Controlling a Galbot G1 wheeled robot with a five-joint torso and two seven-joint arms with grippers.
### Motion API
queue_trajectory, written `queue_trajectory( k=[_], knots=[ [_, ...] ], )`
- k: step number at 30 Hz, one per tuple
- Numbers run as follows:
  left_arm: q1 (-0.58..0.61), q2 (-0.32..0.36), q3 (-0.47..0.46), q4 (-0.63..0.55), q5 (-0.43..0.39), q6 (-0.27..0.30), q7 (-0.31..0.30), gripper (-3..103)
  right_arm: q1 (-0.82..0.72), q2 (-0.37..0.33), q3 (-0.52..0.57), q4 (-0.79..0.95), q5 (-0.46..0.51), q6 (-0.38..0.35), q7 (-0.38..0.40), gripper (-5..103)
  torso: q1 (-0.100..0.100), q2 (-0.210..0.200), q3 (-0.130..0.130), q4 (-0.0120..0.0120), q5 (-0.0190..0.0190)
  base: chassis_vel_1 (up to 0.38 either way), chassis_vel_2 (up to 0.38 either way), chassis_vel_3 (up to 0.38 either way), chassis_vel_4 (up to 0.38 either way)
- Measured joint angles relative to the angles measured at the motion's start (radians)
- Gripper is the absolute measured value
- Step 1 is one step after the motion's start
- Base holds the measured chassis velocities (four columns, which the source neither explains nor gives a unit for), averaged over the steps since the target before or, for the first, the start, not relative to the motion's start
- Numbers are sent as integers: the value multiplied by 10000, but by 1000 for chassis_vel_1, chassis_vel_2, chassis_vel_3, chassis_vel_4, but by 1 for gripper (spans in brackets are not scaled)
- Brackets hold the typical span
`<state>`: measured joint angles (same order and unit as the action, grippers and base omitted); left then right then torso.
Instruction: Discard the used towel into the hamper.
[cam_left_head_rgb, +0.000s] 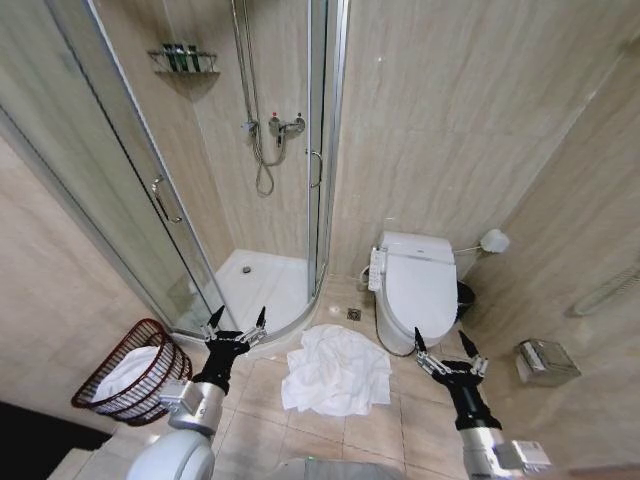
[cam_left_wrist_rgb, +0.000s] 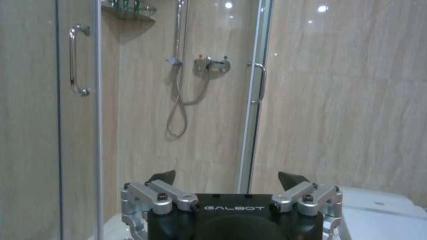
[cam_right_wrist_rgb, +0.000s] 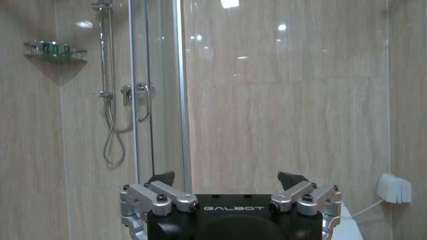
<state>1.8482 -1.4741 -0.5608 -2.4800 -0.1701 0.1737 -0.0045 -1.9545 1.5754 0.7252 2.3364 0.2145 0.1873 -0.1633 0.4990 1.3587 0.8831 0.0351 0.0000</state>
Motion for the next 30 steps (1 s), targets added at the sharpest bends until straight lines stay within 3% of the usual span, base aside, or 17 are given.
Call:
queue_trajectory(
  k=[3,8,11,14,30],
  knots=[
    [1,0,0,0,0,0,0,100,0,-1,0,0,0,0,0,100,-172,-377,-205,0,0,0,0,0,0],
    [1,0,0,0,0,0,0,100,10,8,43,6,-1,45,62,100,-280,-618,-340,0,1,0,0,0,0],
    [0,0,0,0,0,0,0,100,125,128,400,194,-70,488,660,100,-361,-796,-438,-1,2,0,0,0,0],
    [0,0,0,-1,0,1,0,100,453,287,1005,587,-97,1220,1769,100,-470,-1039,-575,-2,0,0,0,0,0],
    [0,0,0,0,0,0,1,100,353,316,568,316,134,947,1668,100,-832,-1834,-1007,0,0,0,0,0,0]
  ],
)
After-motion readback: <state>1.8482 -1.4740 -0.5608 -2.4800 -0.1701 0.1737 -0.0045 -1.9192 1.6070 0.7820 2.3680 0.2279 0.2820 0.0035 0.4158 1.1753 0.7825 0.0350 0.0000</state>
